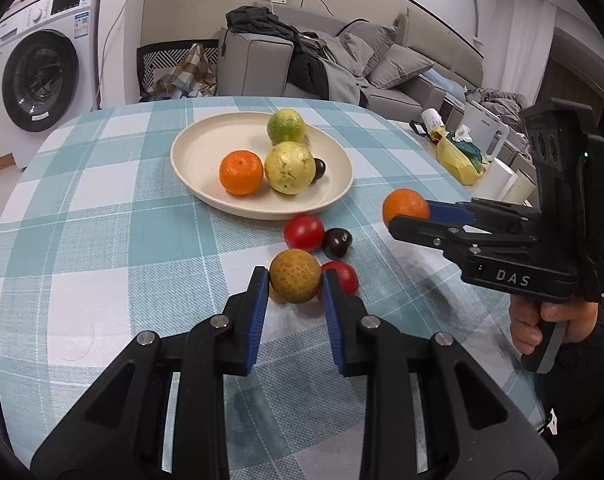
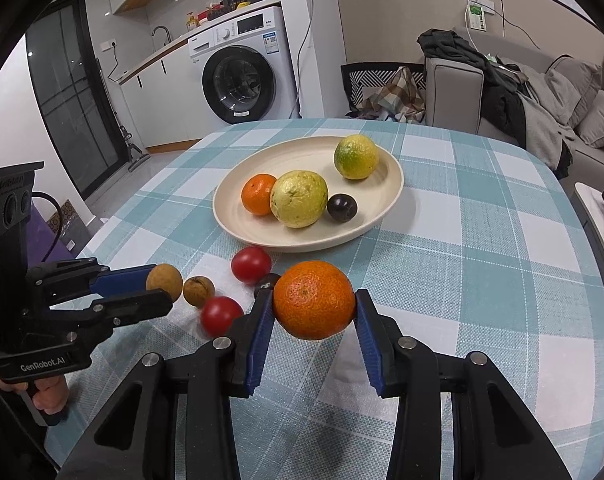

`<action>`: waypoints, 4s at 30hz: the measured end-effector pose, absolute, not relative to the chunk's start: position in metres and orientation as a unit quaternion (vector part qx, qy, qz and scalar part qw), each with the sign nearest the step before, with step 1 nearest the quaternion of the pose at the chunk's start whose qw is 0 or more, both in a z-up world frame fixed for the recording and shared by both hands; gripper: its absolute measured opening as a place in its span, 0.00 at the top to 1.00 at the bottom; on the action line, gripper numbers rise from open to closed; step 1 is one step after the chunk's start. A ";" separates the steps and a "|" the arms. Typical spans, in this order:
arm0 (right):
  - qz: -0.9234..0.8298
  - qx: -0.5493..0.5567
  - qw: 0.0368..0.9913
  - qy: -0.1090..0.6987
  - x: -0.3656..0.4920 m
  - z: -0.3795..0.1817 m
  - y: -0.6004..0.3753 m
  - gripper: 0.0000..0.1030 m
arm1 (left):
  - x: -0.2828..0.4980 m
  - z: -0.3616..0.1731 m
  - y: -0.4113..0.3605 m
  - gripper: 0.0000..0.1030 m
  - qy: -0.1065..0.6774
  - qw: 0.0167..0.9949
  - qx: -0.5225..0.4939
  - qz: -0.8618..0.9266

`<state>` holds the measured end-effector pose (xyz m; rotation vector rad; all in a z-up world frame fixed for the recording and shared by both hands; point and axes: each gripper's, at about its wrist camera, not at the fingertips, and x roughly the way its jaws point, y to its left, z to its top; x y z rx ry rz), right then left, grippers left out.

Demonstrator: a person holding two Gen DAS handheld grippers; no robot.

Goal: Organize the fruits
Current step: 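Carry the brown fruit onto the plate with the left tool while the right tool lowers the orange there, then open both tools and withdraw them from the plate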

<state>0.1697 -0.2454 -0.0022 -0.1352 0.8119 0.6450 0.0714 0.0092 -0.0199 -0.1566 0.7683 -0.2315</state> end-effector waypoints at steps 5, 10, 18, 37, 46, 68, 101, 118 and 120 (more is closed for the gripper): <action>0.307 -0.062 0.870 0.382 0.170 0.002 -0.247 0.60 | 0.073 -0.013 0.016 0.76 0.364 0.922 -0.078 -0.103; 0.313 -0.056 0.870 0.375 0.170 0.010 -0.246 0.60 | 0.078 -0.008 0.021 0.76 0.357 0.926 -0.079 -0.095; 0.313 -0.061 0.873 0.370 0.173 0.016 -0.243 0.60 | 0.090 -0.004 0.025 0.76 0.352 0.929 -0.080 -0.085; 0.316 -0.067 0.871 0.371 0.195 0.016 -0.228 0.60 | 0.128 -0.005 0.023 0.76 0.350 0.930 -0.076 -0.078; 0.316 -0.068 0.869 0.375 0.204 0.015 -0.222 0.60 | 0.150 -0.012 0.020 0.76 0.356 0.928 -0.072 -0.077; 0.315 -0.066 0.860 0.397 0.234 -0.001 -0.203 0.60 | 0.185 -0.036 0.024 0.76 0.380 0.919 -0.077 -0.077; 0.300 -0.079 0.858 0.409 0.251 -0.014 -0.192 0.60 | 0.199 -0.044 0.022 0.76 0.386 0.917 -0.070 -0.076; 0.279 -0.083 0.871 0.396 0.240 -0.003 -0.206 0.48 | 0.185 -0.032 0.024 0.50 0.379 0.921 -0.064 -0.062; 0.279 -0.077 0.873 0.392 0.237 0.000 -0.211 0.33 | 0.178 -0.028 0.024 0.34 0.374 0.924 -0.061 -0.057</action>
